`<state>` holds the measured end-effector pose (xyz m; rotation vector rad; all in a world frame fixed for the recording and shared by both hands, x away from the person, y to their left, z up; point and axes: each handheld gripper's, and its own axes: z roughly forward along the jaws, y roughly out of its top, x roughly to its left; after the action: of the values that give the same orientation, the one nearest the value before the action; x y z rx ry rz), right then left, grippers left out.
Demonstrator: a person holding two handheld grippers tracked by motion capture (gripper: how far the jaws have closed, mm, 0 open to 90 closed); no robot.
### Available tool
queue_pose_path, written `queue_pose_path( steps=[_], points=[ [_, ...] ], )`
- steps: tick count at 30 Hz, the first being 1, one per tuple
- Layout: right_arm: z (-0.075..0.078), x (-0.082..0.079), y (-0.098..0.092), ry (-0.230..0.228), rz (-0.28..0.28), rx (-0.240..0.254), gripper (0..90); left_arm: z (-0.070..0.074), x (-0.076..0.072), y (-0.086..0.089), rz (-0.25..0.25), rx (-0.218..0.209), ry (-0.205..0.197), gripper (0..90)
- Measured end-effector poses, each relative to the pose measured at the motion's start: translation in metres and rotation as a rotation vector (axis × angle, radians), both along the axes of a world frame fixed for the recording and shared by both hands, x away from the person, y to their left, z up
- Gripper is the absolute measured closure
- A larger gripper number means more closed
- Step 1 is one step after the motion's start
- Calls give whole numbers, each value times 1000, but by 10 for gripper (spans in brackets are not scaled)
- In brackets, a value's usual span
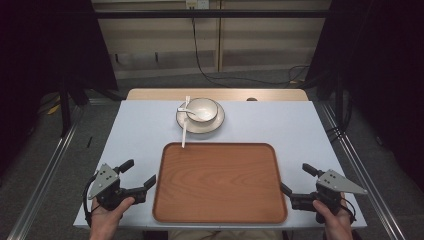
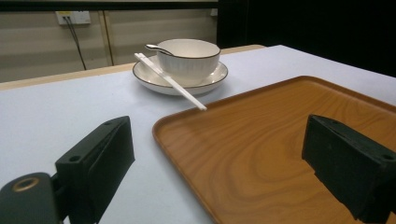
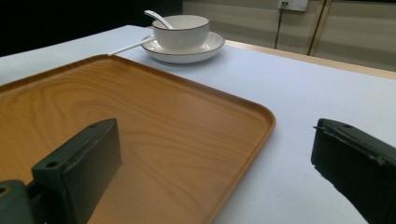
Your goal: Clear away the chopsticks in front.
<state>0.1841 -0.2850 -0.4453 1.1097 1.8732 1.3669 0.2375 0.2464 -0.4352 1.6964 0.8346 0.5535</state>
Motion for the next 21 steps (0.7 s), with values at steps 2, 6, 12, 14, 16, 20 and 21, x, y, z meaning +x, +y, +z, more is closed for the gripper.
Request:
queue_pose_path(
  steps=[2,6,12,14,16,20,21],
  points=[
    [-1,-1,2,2,1,-7,14,-1,1,-1,-8,8,15,90],
    [0,-2,2,-10,-2,-9,13,3,4,-5,-2,18,53,108],
    [0,-3,2,-14,-3,2,15,8,10,-14,-25,34,44,104],
    [1,-3,4,-26,1,-11,17,9,12,-18,-33,45,33,102],
    [0,-3,6,-28,7,-19,17,9,16,-23,-34,49,25,81],
    [-2,-2,6,-19,21,-37,18,7,27,-34,-50,59,32,82],
    [-2,-2,6,-17,18,-36,18,7,30,-37,-53,66,29,85]
  ],
)
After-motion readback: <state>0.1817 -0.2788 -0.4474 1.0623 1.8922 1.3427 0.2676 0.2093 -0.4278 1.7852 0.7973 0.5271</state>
